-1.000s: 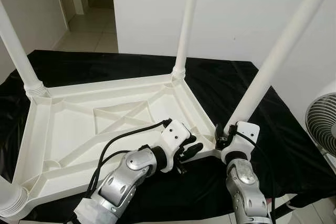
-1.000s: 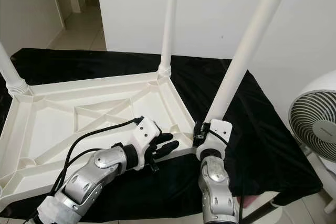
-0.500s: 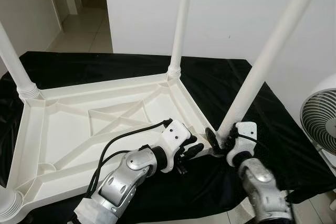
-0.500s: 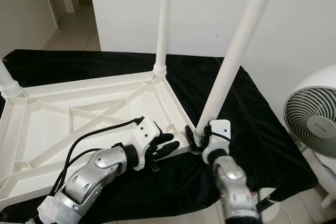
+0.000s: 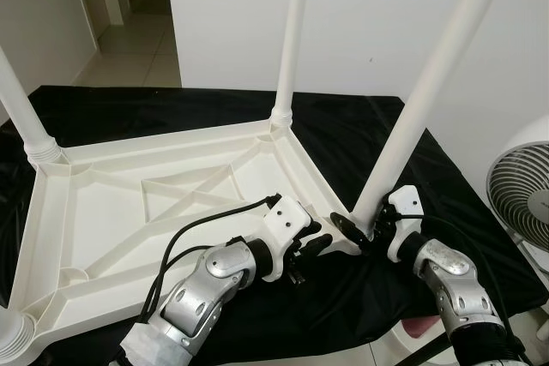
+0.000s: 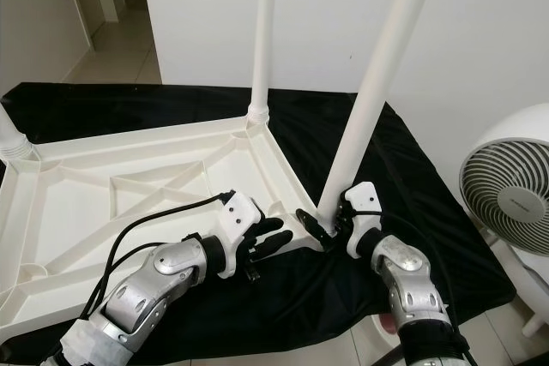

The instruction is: Building children table

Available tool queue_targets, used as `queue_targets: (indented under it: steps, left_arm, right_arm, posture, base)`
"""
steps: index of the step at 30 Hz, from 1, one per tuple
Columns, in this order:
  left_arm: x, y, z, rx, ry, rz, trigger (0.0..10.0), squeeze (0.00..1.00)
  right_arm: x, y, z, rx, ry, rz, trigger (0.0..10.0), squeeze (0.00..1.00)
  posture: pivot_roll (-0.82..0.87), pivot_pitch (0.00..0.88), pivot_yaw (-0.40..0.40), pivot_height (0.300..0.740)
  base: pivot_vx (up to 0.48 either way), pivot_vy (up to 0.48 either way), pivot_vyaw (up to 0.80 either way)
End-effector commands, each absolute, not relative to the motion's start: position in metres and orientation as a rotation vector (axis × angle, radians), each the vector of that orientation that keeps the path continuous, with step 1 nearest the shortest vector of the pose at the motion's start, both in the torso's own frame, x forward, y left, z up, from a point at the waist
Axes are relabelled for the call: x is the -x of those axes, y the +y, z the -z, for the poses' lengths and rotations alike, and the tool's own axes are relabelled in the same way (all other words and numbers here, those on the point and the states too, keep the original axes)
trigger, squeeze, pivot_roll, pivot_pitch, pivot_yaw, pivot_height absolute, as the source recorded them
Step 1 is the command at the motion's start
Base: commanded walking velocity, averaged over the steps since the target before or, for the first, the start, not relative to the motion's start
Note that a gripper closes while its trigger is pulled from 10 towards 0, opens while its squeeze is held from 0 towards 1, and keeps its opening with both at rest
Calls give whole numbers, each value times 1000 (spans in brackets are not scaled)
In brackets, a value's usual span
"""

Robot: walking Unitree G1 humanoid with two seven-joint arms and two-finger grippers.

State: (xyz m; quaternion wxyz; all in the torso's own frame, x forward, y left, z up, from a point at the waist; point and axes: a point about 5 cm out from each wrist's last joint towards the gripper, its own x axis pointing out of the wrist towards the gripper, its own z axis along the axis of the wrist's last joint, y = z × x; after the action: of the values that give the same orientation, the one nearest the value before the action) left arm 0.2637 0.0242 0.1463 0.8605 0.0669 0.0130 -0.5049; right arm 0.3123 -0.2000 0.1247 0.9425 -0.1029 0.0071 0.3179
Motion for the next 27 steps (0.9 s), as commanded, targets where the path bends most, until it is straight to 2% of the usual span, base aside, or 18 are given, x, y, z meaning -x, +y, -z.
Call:
queue_targets:
  steps: [1, 2, 14, 15, 21, 27]
  left_arm:
    - [-260, 20, -149, -147, 27, 1146, 10000, 0]
    - [-260, 20, -149, -147, 27, 1145, 10000, 0]
    - [-259, 20, -149, -138, 29, 1139, 10000, 0]
    - [-259, 20, -149, -135, 30, 1141, 10000, 0]
    - [-257, 18, -149, -130, 31, 1146, 10000, 0]
    - [-256, 18, -148, -125, 39, 1154, 10000, 0]
  right_arm:
    - [-315, -199, -125, 248, 27, -688, 2941, 0]
    - [-317, -201, -124, 250, 37, -701, 0, 0]
    - [-308, -204, -112, 206, 83, -737, 0, 0]
    - [-305, -202, -109, 172, 90, -718, 10000, 0]
    - [-301, -197, -102, 132, 103, -632, 10000, 0]
    - [-301, -188, -97, 146, 125, -447, 10000, 0]
  posture:
    - [-4, 0, -35, 740]
    - [-3, 0, -36, 740]
    - [-9, 0, -40, 740]
    - [-12, 0, -40, 740]
    - [-14, 3, -40, 740]
    - [-23, 7, -30, 740]
  base:
    - [0, 0, 0]
    - [0, 0, 0]
    - [0, 0, 0]
    - [0, 0, 0]
    - [0, 0, 0]
    - [0, 0, 0]
